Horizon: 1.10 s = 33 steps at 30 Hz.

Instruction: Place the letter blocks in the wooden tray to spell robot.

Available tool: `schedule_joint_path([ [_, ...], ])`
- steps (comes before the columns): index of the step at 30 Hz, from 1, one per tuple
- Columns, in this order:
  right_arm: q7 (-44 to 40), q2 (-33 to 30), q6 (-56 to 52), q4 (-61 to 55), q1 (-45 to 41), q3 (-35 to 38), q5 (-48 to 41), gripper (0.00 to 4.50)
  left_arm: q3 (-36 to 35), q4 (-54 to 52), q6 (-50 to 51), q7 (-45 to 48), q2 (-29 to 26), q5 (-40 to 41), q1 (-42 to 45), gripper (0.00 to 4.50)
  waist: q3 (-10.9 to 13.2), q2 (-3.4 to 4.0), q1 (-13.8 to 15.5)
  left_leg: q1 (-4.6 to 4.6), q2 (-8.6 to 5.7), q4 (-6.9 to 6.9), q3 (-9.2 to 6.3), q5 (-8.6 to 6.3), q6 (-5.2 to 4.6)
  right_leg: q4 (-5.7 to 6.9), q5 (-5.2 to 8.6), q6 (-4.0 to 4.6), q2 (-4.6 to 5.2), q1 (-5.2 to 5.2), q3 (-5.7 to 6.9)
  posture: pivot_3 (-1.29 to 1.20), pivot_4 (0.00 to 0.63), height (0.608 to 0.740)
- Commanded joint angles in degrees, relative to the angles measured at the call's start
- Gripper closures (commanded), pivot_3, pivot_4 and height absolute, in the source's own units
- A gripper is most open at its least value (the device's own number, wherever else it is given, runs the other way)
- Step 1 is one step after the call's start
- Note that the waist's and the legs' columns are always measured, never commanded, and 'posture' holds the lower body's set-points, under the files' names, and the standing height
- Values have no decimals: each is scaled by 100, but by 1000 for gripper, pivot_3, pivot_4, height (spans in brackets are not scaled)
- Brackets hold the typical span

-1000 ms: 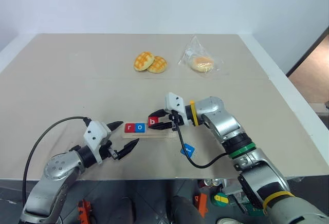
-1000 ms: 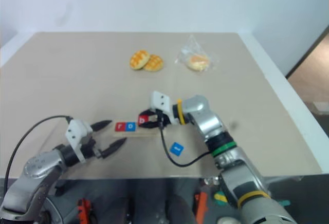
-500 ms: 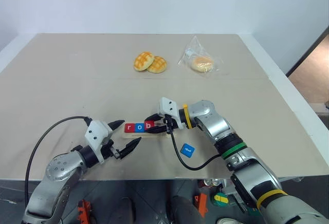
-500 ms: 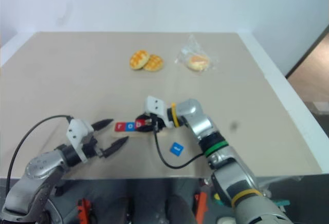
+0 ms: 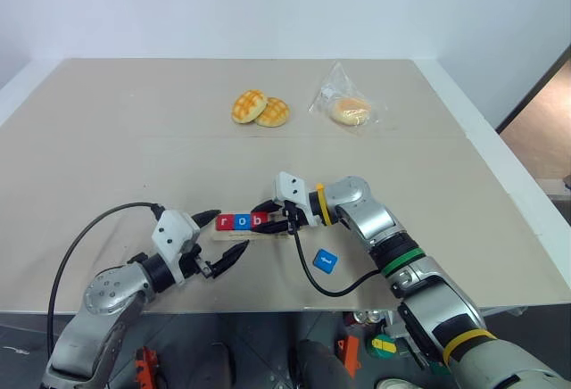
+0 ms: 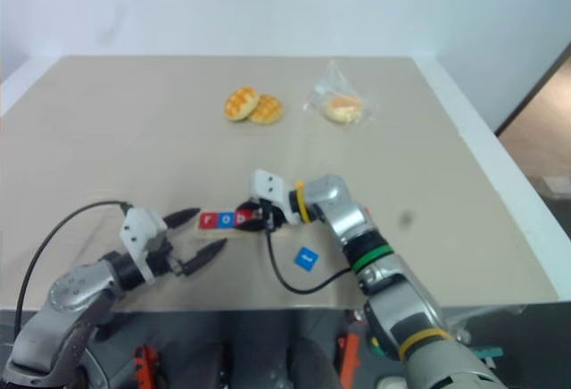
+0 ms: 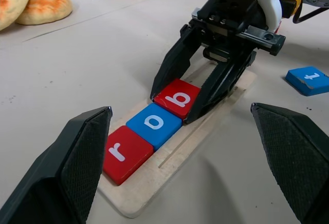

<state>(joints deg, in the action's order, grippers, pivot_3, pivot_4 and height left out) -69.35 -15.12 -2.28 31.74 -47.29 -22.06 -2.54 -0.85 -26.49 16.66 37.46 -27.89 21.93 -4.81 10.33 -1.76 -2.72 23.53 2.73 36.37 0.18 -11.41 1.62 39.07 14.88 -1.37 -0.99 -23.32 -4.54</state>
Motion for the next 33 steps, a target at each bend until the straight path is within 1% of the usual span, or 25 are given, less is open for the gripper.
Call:
schedule_joint_path([
  [1,29,61,-29,6,-109,153,-48,2451,-15,-234,-31,-32,-27,-10,50,0,0,0,0,0,0,0,0,0,0,0,0,0,0,0,0,0,150,740],
  [12,-20,100,-282,-29,-129,244,-181,2451,-31,-277,130,32,-3,223,87,0,0,0,0,0,1,0,0,0,0,0,0,0,-1,0,0,0,150,740],
  [23,-71,105,-310,15,-171,275,-175,2451,26,-315,139,30,-81,110,70,0,0,0,-1,1,0,-1,0,0,0,0,2,1,-1,-1,0,0,150,740],
  [33,-77,107,-182,126,-160,253,-117,2451,-3,-350,173,-24,-23,163,122,0,0,1,-2,1,0,-2,-1,0,0,0,2,2,-1,-2,0,0,150,740],
])
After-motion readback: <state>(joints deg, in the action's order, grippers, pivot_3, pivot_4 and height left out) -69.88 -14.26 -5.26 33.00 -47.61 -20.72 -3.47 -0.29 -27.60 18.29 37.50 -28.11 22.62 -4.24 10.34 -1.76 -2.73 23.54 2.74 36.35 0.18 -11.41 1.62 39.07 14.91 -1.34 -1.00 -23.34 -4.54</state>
